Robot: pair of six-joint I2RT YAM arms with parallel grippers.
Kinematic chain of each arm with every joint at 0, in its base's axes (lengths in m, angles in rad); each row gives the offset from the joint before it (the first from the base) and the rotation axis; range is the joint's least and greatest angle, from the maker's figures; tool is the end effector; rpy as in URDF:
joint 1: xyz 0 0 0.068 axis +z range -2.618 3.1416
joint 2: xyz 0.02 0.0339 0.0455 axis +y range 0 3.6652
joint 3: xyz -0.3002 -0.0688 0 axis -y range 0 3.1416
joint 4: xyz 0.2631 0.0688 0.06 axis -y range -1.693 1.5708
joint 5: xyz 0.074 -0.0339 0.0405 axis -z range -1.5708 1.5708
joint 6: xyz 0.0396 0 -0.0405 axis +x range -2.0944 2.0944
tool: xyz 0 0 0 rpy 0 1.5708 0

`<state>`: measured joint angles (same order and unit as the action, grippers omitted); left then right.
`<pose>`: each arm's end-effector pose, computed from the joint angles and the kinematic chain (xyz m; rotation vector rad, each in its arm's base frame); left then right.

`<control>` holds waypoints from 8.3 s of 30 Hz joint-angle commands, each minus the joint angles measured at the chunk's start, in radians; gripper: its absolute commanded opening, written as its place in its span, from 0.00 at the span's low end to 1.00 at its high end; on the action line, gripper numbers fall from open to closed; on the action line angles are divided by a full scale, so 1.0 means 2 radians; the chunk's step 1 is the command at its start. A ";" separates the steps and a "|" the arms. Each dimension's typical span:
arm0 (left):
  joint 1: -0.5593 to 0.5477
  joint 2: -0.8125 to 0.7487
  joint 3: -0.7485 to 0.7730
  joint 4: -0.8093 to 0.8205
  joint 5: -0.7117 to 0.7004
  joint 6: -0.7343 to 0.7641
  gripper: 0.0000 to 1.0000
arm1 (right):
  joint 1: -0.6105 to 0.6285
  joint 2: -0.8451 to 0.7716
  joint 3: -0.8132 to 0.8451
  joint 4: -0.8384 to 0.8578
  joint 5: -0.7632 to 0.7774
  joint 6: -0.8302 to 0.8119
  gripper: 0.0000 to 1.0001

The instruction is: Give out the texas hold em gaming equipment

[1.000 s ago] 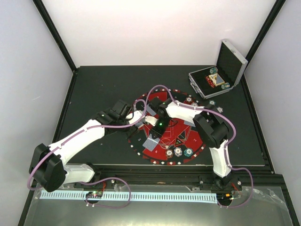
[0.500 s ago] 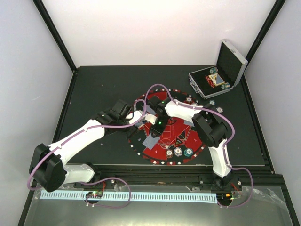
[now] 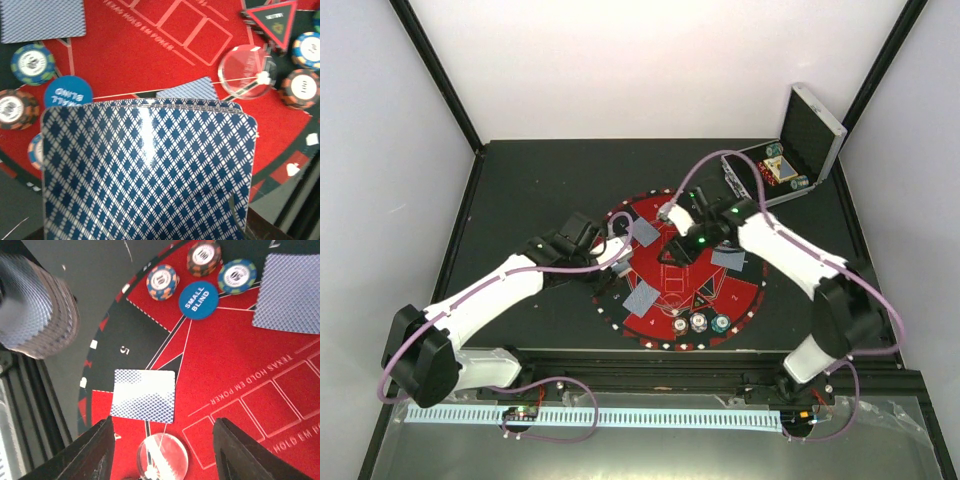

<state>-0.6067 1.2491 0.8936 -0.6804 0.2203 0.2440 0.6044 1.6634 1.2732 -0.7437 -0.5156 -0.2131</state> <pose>0.2005 -0.1497 0.2661 1.1555 2.3579 -0.4152 0.2850 0.2205 0.2696 -1.2187 2.4158 0.8152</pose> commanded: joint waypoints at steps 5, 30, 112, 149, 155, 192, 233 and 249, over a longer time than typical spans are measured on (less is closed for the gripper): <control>-0.049 -0.006 -0.002 0.023 0.080 0.011 0.36 | -0.022 -0.166 -0.169 0.203 -0.127 0.216 0.62; -0.109 0.028 0.013 0.004 0.099 0.014 0.37 | 0.023 -0.111 -0.260 0.374 -0.232 0.346 0.60; -0.110 0.004 0.008 0.006 0.043 0.009 0.40 | -0.048 -0.199 -0.188 0.123 -0.096 0.237 0.01; -0.015 -0.033 0.003 0.013 0.026 0.002 0.39 | -0.018 0.153 -0.032 0.473 0.205 0.689 0.01; -0.015 -0.035 0.002 0.014 0.027 0.002 0.39 | -0.010 0.165 -0.044 0.474 0.226 0.713 0.01; -0.016 -0.041 -0.007 0.024 0.039 0.005 0.39 | 0.008 0.013 -0.174 0.384 0.319 0.675 0.65; -0.095 -0.015 -0.007 0.028 0.119 0.018 0.41 | 0.014 -0.151 -0.281 0.431 -0.241 0.434 0.59; -0.098 -0.013 -0.001 0.020 0.109 0.018 0.41 | 0.028 -0.130 -0.247 0.308 -0.133 0.338 0.43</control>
<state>-0.7944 1.2240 0.8722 -0.6510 0.4267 0.2615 0.6651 1.4166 0.7547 -0.0269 -0.8989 0.5316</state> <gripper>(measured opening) 0.459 0.438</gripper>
